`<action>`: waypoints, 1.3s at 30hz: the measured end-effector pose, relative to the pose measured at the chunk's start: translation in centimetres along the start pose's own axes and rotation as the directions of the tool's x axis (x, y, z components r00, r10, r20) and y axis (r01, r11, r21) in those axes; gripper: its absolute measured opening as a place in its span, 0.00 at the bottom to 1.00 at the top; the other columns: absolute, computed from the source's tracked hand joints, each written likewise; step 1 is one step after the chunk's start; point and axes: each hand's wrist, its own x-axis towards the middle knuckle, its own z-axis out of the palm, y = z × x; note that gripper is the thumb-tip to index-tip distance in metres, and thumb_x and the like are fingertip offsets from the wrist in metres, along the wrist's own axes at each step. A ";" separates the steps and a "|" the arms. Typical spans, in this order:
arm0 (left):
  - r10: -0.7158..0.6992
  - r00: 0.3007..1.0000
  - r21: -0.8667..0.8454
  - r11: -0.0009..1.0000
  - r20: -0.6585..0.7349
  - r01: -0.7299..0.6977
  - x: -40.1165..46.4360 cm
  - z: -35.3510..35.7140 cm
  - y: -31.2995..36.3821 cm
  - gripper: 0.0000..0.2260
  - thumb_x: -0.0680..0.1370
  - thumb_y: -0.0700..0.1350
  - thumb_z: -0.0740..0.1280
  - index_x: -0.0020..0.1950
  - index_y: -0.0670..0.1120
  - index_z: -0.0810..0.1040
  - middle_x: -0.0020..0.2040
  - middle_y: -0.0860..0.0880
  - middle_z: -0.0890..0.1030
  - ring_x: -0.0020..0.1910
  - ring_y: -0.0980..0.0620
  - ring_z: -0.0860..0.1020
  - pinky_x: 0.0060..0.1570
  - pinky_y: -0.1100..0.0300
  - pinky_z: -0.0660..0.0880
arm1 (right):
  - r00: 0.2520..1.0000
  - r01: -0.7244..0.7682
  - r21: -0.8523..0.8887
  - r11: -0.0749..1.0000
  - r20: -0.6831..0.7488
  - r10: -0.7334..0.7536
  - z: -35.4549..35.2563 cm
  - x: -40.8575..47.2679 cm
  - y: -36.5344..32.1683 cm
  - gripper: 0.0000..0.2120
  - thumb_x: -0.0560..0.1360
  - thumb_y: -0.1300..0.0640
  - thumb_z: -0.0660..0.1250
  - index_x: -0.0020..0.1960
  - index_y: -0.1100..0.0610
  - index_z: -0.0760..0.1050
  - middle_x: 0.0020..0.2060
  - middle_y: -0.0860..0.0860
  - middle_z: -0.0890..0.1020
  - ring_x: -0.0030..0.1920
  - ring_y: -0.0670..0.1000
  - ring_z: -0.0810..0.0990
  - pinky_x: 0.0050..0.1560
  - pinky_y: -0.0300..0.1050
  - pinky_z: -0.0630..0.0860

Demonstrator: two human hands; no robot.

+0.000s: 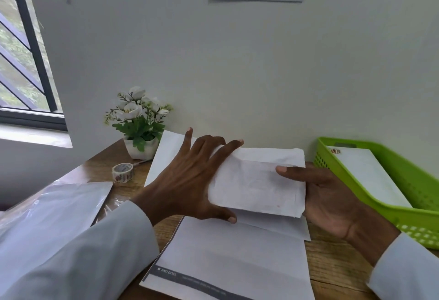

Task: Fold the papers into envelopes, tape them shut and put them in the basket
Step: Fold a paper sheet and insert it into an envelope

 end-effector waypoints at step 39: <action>-0.008 1.000 -0.064 0.998 0.003 0.008 -2.5 0.2 -5.6 0.49 0.59 0.77 0.70 0.71 0.50 0.65 0.62 0.48 0.72 0.58 0.48 0.70 0.62 0.44 0.69 | 0.981 -0.076 -0.994 0.077 -0.088 -0.173 -2.7 1.7 4.0 0.23 0.64 0.32 0.72 0.55 0.42 0.80 0.45 0.31 0.76 0.50 0.38 0.76 0.47 0.34 0.72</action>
